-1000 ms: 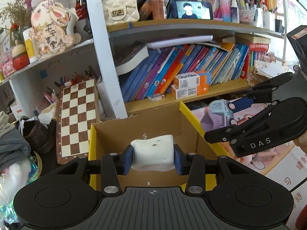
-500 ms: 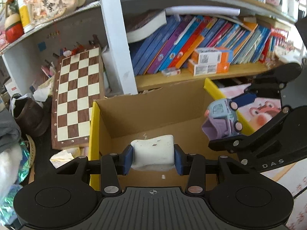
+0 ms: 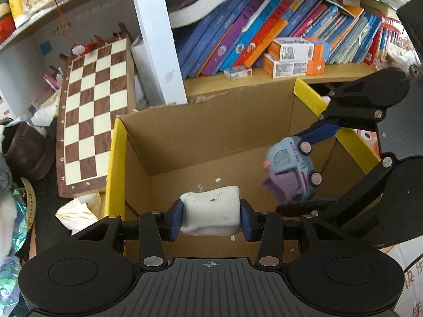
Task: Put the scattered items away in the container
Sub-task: 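Open both tools to drop white block and toy truck into box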
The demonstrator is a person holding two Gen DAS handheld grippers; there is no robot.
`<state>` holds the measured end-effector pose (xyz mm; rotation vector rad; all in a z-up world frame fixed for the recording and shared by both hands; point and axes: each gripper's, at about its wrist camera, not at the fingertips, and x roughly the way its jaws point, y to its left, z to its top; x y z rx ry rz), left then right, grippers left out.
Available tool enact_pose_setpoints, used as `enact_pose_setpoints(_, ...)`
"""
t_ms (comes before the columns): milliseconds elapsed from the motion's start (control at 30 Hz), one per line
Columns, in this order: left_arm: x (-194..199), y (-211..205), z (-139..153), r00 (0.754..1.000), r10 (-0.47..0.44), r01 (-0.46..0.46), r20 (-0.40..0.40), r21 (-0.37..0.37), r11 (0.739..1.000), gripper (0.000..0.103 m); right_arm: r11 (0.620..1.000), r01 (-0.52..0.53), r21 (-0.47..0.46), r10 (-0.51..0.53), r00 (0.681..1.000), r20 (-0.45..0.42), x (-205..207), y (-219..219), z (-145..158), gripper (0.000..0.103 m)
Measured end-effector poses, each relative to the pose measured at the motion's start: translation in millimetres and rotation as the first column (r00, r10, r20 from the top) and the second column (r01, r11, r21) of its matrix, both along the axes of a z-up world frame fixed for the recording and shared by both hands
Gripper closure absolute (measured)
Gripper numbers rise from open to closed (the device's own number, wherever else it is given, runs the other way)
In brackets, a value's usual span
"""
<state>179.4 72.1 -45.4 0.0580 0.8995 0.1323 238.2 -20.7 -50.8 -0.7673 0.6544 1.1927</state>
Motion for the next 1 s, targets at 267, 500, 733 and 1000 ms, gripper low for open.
enact_pose_setpoints(267,5,4,-11,0.999,0.006,-0.006,-0.041,-0.001,1.0,0.06,0.998,-0.021,-0.055,0.021,1.0,0.0,1,12,-13,0.039)
enact_pose_setpoints(500,9,6,-19,0.998,0.008,-0.009,-0.067,-0.007,1.0,0.06,0.996,-0.018,-0.083,0.018,1.0,0.0,6,18,-15,0.039)
enact_pose_setpoints(733,10,6,-23,0.997,-0.005,0.004,-0.08,-0.01,1.0,0.059,0.994,-0.036,-0.106,0.036,0.999,-0.004,5,21,-17,0.039)
enact_pose_setpoints(1000,10,4,-23,0.997,-0.016,0.015,-0.081,-0.008,1.0,0.056,0.992,-0.05,-0.115,0.05,0.999,-0.006,4,21,-18,0.039)
